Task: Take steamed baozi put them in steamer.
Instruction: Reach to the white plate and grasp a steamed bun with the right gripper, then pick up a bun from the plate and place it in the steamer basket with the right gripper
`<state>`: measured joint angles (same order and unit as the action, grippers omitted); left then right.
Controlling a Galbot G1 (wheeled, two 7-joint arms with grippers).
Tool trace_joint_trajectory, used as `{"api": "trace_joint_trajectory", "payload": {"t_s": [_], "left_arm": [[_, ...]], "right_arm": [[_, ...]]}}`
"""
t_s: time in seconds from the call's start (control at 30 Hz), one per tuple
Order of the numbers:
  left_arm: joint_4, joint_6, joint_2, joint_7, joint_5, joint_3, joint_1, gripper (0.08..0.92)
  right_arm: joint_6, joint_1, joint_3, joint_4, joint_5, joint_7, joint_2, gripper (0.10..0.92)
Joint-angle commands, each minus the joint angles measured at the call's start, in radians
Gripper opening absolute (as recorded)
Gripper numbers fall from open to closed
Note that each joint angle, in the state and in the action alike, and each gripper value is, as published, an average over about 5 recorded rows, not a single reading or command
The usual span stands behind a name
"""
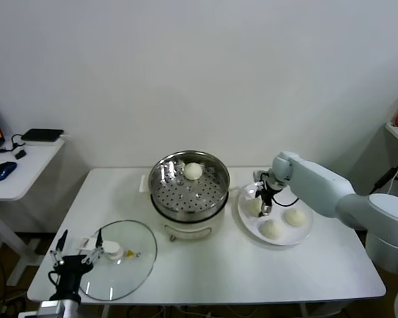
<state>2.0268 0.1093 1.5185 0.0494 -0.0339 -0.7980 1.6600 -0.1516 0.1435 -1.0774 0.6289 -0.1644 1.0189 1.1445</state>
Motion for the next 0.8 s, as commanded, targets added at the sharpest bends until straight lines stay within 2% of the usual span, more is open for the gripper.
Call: {"api": "trace_joint_trajectory", "payload": {"t_s": [0.03, 0.3, 0.8], "left_arm": [[-0.001, 0.001, -0.001, 0.0, 0.0, 0.0, 0.0, 0.823], [-0.002, 0.001, -0.001, -0.001, 0.0, 0.0, -0.001, 0.823], [0.005, 0.009, -0.003, -0.003, -0.007, -0.014, 0.013, 0.823]], "right_arm": [[0.001, -0.007, 0.012, -0.01, 0.006, 0.004, 0.002, 0.744], [0.001, -0.002, 0.015, 0.0, 0.002, 0.011, -0.004, 0.69], [-0.009, 0.167, -0.051, 0.138, -0.103, 0.021, -0.068, 0.676]]}}
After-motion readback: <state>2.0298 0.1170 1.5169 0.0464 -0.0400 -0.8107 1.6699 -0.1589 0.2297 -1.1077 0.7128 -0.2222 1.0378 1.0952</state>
